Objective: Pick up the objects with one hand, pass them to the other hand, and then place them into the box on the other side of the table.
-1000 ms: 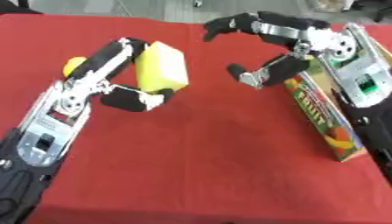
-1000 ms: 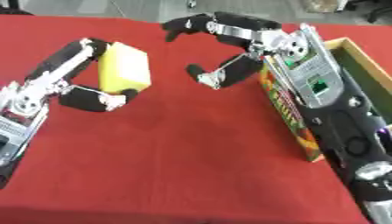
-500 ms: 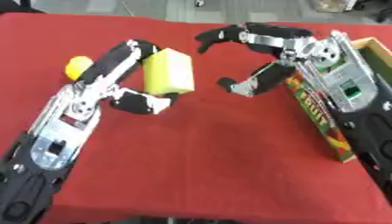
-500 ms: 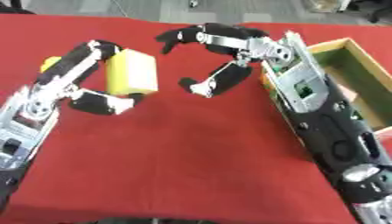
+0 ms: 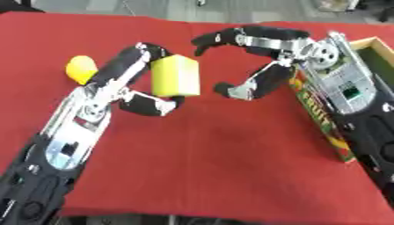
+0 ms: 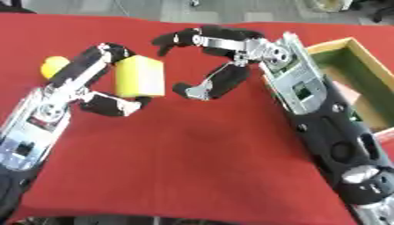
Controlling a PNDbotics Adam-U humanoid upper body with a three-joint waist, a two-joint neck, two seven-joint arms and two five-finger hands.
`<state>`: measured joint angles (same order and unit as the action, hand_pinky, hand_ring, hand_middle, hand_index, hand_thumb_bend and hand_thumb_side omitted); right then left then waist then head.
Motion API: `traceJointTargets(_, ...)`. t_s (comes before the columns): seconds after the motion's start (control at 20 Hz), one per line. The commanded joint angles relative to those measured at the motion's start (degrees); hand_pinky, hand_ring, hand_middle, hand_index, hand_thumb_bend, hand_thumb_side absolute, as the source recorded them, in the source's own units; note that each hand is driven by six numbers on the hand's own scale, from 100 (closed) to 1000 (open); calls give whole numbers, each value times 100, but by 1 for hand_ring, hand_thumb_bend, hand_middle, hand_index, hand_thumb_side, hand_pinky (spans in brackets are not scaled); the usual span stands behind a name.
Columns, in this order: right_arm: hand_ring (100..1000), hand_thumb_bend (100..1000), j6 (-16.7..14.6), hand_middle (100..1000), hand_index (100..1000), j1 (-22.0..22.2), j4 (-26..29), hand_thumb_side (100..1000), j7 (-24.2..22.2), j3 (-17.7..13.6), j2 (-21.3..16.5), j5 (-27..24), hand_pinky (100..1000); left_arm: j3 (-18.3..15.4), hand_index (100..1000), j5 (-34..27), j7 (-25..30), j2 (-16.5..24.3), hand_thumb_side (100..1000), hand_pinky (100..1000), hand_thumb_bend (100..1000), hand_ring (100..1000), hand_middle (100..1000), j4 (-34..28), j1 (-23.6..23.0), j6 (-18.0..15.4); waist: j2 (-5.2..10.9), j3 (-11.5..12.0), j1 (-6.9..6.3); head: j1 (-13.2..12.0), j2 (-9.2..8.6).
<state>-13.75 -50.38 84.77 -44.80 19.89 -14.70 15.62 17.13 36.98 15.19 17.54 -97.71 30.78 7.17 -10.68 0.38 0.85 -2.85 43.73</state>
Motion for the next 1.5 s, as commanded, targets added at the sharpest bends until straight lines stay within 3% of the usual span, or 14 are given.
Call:
traceJointTargets(0.05, 1000, 286, -37, 868, 1000, -105, 139, 285, -31, 9, 13, 16, 1000, 18, 523, 20, -7, -52, 143, 678, 100, 578, 518, -15, 122, -1, 73, -1, -3, 22, 14)
traceJointTargets(0.45, 1000, 305, -140, 874, 1000, -91, 196, 278, 8, 66, 56, 96, 1000, 53, 517, 13, -33, -214, 155, 662, 100, 563, 502, 32, 155, 105, 62, -7, -1, 38, 38)
traceJointTargets(0.75, 1000, 343, -259, 881, 1000, -83, 235, 248, 295, 85, 60, 247, 1000, 94, 516, -80, -26, -264, 172, 658, 100, 559, 498, -13, 126, 143, 45, -2, 3, 59, 39)
traceJointTargets(1.5, 1000, 246, -128, 778, 971, -78, 142, 133, 468, 158, 101, 377, 1000, 147, 524, -241, -147, -427, 197, 646, 100, 543, 485, -36, 152, 322, 12, 22, 8, 101, 39)
